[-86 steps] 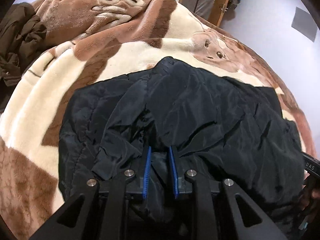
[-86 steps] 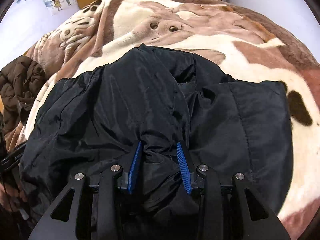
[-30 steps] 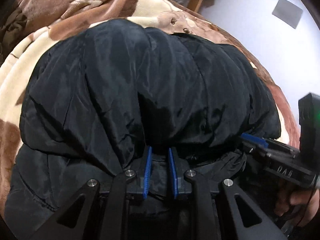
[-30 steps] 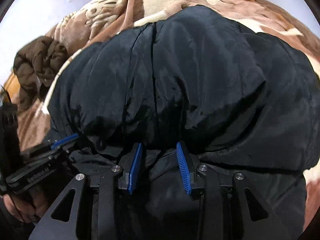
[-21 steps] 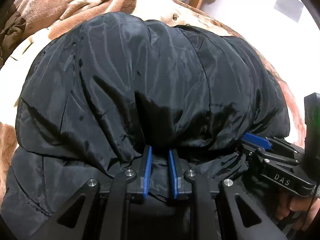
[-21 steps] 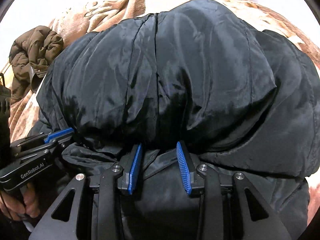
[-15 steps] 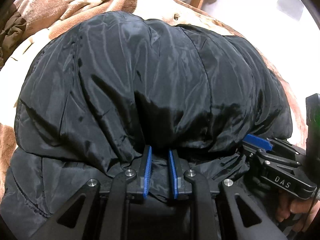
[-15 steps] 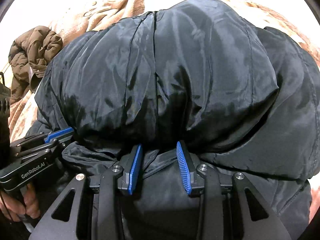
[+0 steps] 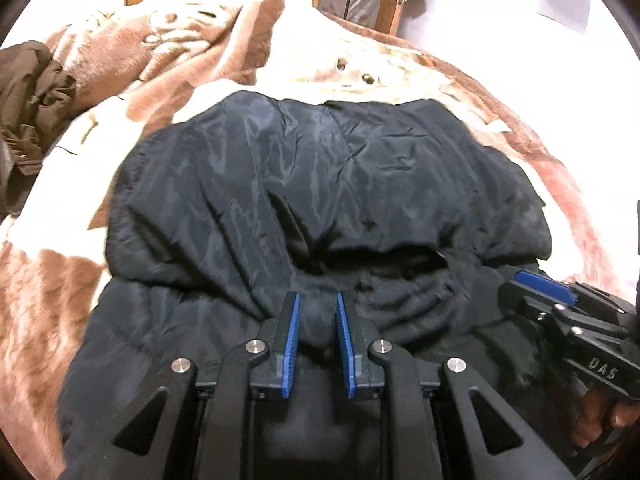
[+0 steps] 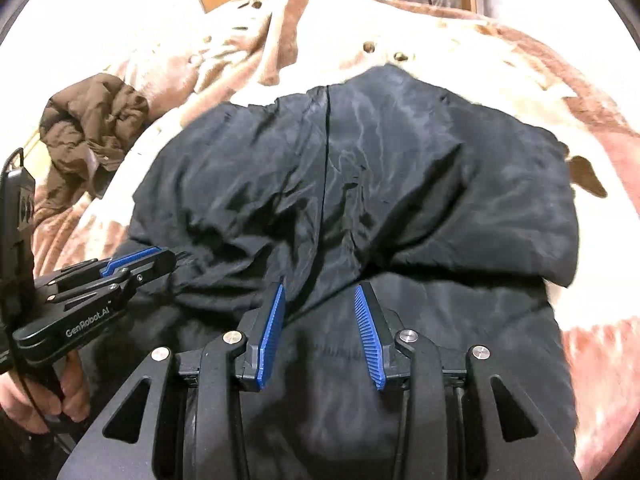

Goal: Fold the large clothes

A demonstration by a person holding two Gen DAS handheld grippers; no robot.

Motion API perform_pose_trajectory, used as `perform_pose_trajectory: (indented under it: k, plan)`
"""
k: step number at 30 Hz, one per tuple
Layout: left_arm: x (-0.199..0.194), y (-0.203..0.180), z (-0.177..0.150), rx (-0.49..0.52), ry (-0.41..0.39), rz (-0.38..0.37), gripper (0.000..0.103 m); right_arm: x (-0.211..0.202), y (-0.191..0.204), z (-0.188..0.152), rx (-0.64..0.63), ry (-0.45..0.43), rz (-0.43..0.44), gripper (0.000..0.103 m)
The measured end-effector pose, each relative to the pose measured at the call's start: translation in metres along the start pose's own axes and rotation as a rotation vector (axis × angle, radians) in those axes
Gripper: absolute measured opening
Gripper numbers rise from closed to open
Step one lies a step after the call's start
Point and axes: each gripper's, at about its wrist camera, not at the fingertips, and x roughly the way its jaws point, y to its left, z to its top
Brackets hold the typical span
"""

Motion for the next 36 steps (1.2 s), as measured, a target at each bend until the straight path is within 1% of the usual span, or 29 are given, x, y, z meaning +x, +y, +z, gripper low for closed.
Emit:
perform_pose_trajectory:
  k: [6, 12, 18, 20, 23, 27, 28, 29, 30, 31, 32, 36]
  plan:
    - [-0.052, -0.002, -0.021, 0.016, -0.049, -0.013, 0.020, -0.051, 0.003, -0.026, 0.005, -0.064, 0.006, 0.038]
    - [-0.092, -0.004, -0.046, 0.044, -0.082, -0.013, 0.020, -0.089, 0.003, -0.053, 0.004, -0.092, -0.003, 0.038]
    - [-0.113, -0.008, -0.073, 0.059, -0.077, -0.005, 0.020, -0.113, -0.004, -0.084, 0.006, -0.085, -0.035, 0.039]
    - [-0.119, -0.007, -0.081, 0.056, -0.072, -0.006, 0.020, -0.119, -0.007, -0.091, 0.017, -0.084, -0.039, 0.044]
    - [-0.127, -0.004, -0.090, 0.058, -0.073, -0.001, 0.020, -0.128, -0.012, -0.100, 0.031, -0.087, -0.041, 0.044]
    - [-0.135, 0.008, -0.098, 0.029, -0.075, 0.014, 0.020, -0.134, -0.024, -0.106, 0.052, -0.092, -0.057, 0.045]
    - [-0.137, 0.014, -0.100, 0.020, -0.076, 0.024, 0.024, -0.135, -0.029, -0.108, 0.062, -0.093, -0.065, 0.046]
    - [-0.138, 0.020, -0.102, 0.010, -0.077, 0.034, 0.031, -0.136, -0.034, -0.110, 0.072, -0.093, -0.073, 0.046]
    - [-0.138, 0.027, -0.103, -0.001, -0.078, 0.046, 0.034, -0.137, -0.041, -0.112, 0.089, -0.090, -0.084, 0.048]
    - [-0.139, 0.033, -0.105, -0.010, -0.078, 0.055, 0.039, -0.137, -0.047, -0.114, 0.104, -0.087, -0.095, 0.052]
    - [-0.139, 0.041, -0.106, -0.020, -0.079, 0.069, 0.041, -0.137, -0.055, -0.116, 0.122, -0.084, -0.110, 0.054]
    - [-0.137, 0.076, -0.110, -0.056, -0.077, 0.130, 0.042, -0.136, -0.083, -0.126, 0.195, -0.065, -0.146, 0.054]
